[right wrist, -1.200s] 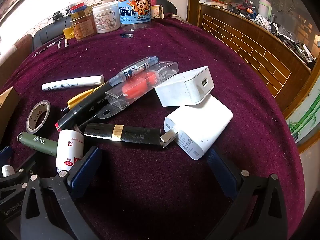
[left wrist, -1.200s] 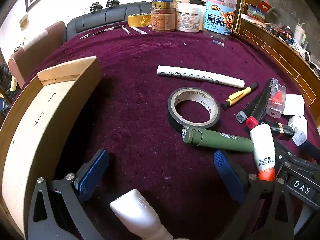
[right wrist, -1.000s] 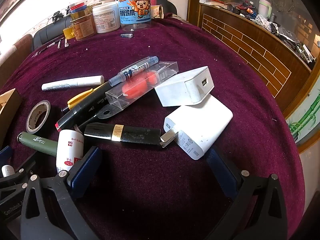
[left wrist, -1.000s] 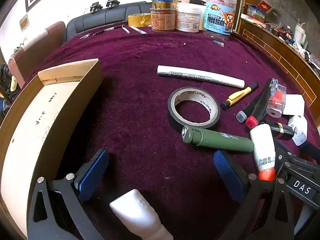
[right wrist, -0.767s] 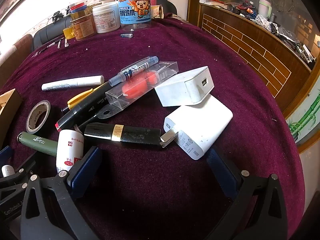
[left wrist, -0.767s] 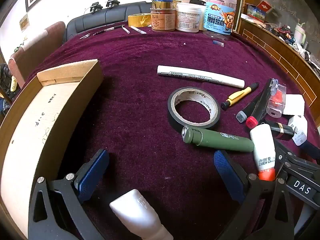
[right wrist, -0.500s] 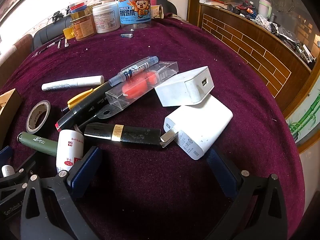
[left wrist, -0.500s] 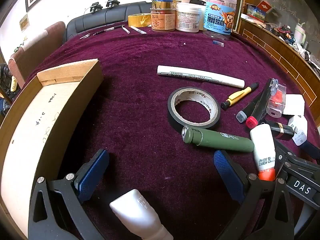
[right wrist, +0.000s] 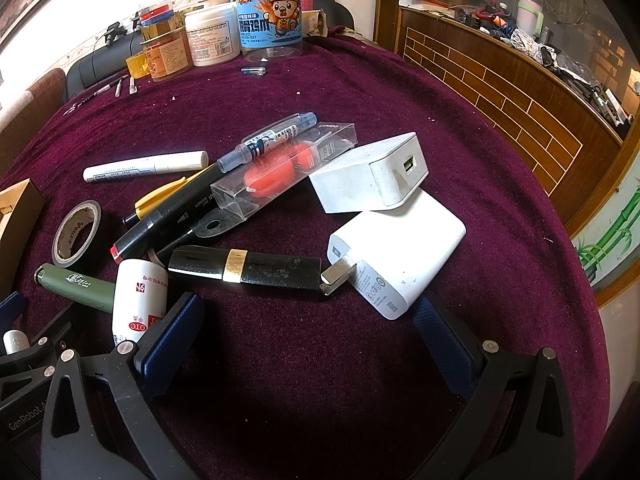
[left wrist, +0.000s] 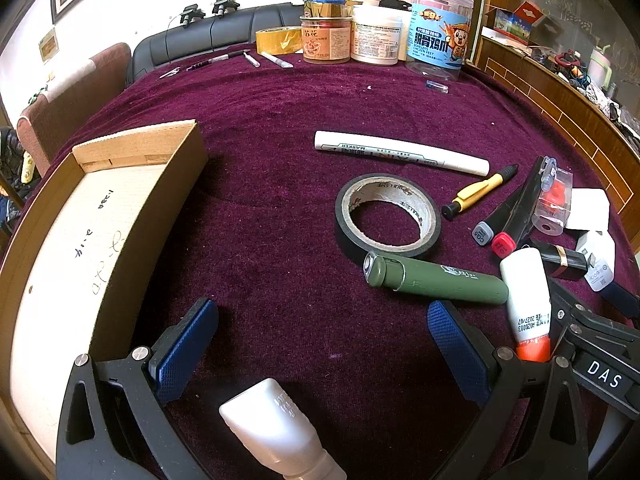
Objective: Organize rigid objects
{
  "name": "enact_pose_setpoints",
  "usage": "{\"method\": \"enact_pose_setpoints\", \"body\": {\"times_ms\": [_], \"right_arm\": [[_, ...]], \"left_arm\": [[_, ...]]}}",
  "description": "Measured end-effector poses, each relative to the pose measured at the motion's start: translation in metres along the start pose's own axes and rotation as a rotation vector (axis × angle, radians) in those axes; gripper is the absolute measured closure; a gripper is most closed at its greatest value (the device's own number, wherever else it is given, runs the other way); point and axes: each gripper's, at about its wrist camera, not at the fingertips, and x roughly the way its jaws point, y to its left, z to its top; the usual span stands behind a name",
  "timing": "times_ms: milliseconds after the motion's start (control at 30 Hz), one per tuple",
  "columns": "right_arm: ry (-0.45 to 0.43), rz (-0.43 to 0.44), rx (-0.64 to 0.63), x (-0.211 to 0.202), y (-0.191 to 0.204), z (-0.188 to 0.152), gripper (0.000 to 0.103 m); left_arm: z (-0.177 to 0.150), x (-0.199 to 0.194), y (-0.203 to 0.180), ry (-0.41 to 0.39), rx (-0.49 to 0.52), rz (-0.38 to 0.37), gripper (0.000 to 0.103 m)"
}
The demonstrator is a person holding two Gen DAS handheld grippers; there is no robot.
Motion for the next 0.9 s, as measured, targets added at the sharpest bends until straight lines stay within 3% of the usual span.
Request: {"method": "enact_pose_setpoints", "body": {"times_ms": [333,567,900], "right_arm": [[0.002,0.006,-0.011,-0.001,0.002,0.000,0.000],[0.035,0.107,-0.088,-0.003,-0.011,-0.003,0.000],[0.070,0.103,-0.119,0.000,-0.008,0.000,0.000]], "left_arm": [[0.000,0.000,0.000,0.000,0.000,0.000,0.001],[0.000,0.000,0.000,0.001,0.000,0.000,0.001],[-0.011,-0.010,0.000,0.055,0.027,-0.029,0.001]]}}
